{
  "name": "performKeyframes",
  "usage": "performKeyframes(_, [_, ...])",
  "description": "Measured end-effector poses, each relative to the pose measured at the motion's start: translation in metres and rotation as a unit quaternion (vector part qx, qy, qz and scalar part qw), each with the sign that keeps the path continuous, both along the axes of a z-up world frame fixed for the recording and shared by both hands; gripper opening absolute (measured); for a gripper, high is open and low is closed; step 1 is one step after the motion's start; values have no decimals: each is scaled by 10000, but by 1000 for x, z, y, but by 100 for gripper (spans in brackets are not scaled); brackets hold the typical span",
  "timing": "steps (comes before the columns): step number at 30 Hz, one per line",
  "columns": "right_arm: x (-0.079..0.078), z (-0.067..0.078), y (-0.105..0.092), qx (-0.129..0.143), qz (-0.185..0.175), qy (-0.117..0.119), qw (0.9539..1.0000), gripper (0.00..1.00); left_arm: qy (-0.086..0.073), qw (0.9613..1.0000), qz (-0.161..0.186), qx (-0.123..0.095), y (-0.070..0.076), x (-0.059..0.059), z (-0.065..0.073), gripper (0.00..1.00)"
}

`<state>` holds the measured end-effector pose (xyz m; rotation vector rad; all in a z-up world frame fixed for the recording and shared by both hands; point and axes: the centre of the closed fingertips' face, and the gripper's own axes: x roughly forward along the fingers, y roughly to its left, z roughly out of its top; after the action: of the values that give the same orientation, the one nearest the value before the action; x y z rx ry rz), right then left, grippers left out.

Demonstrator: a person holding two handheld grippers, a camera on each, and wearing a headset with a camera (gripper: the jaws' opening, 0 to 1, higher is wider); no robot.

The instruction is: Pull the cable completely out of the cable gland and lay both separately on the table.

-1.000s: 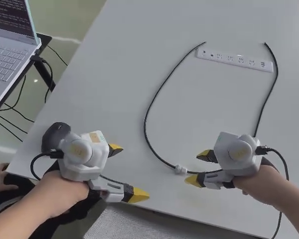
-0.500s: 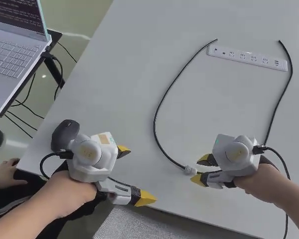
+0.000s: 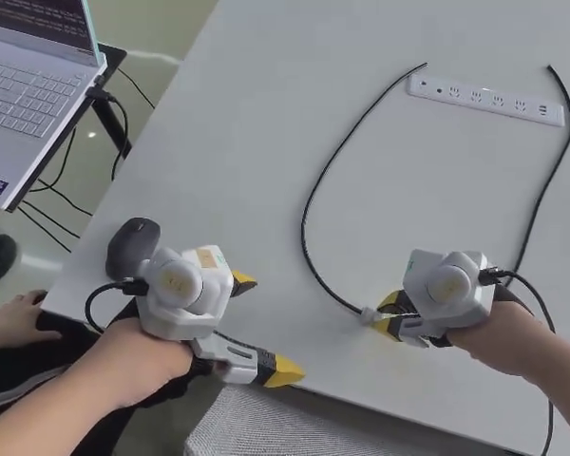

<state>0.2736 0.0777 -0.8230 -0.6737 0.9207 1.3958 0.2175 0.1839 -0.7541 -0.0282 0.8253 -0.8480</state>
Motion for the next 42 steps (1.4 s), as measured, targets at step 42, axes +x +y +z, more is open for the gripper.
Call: performKeyframes(42, [-9,44,-14,62,-39,127,9999,7,-253,9990,-309,-212,-41,14,19,83])
